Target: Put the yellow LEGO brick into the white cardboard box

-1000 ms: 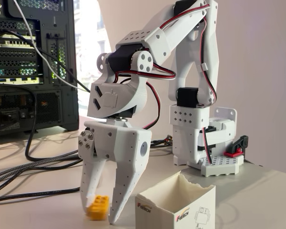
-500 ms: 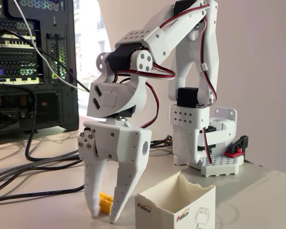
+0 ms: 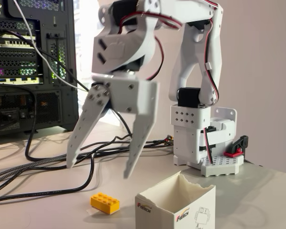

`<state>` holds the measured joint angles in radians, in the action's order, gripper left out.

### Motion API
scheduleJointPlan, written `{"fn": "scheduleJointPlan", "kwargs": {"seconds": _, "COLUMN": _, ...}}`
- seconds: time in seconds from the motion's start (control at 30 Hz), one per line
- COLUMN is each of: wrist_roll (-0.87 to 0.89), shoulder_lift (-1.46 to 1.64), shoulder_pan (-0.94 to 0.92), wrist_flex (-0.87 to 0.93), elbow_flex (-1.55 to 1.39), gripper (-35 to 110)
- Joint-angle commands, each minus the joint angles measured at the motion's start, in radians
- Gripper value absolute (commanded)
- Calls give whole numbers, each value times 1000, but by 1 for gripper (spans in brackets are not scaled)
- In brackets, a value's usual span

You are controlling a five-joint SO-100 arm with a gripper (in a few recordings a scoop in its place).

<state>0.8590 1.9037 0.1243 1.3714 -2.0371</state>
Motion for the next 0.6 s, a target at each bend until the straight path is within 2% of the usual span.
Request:
{"fn": "scheduleJointPlan", "kwargs": {"seconds": 0.0, "wrist_roll": -170, "shoulder_lift": 199, "shoulder_pan": 41, "wrist_flex": -43, "elbow_flex": -115, "gripper": 34}}
{"fn": "scheduleJointPlan", "kwargs": {"seconds": 0.2, "wrist_roll": -325, "shoulder_lift": 204, "shoulder_pan": 14, "wrist_flex": -216, "elbow_flex": -299, "gripper": 33}}
{"fn": "scheduleJointPlan", "kwargs": {"seconds": 0.57, "wrist_roll": -732, "shoulder_lift": 130, "shoulder_pan": -170, "wrist_flex": -330, "elbow_flex": -344, "gripper": 24}}
